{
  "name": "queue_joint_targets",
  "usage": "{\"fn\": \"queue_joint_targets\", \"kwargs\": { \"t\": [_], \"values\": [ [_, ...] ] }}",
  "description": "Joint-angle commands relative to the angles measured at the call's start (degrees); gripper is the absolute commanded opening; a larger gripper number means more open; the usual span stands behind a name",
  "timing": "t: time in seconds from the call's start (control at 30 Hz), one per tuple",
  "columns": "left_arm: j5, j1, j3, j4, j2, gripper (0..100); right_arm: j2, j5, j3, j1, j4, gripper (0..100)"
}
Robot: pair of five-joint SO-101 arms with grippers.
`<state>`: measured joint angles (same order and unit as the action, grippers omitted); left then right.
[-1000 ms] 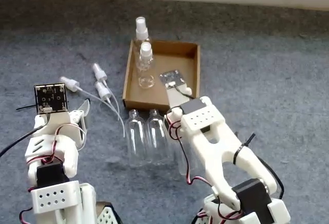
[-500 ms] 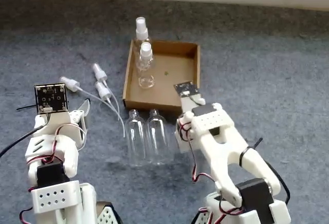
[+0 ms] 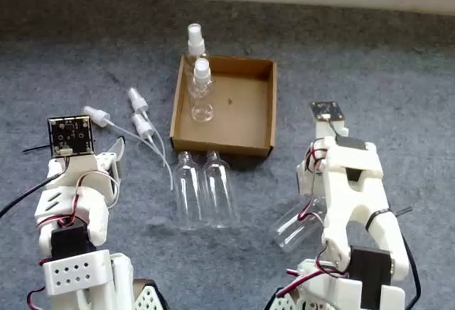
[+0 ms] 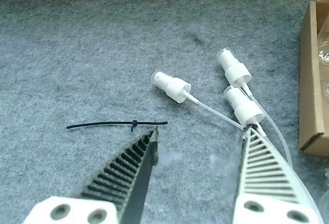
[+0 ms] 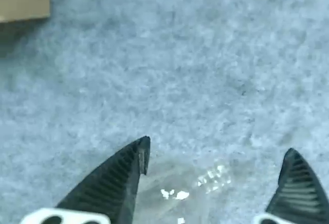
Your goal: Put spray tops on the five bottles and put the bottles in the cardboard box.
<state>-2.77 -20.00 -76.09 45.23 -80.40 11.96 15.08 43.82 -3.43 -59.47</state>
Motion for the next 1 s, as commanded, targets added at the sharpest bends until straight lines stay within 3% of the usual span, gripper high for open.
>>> {"fn": "queue_joint_targets", "kwargs": {
  "t": [0.0, 0.17, 0.5, 0.7, 0.97],
  "values": [
    [-0.4, 0.7, 0.4, -1.1, 0.3, 24, -2.9, 0.6, -5.3, -1.9, -0.7, 32.3],
    [-0.4, 0.7, 0.4, -1.1, 0.3, 24, -7.7, -3.4, -6.3, -1.6, -1.5, 27.6],
    [-0.4, 0.7, 0.4, -1.1, 0.3, 24, -8.3, -3.3, -6.4, -1.7, -1.1, 26.6],
    [-0.4, 0.7, 0.4, -1.1, 0.3, 24, -8.3, -3.3, -6.5, -1.7, -1.1, 11.9],
    [-0.4, 0.7, 0.4, -1.1, 0.3, 24, -8.4, -3.3, -9.6, -2.9, -1.2, 11.5]
  ]
}}
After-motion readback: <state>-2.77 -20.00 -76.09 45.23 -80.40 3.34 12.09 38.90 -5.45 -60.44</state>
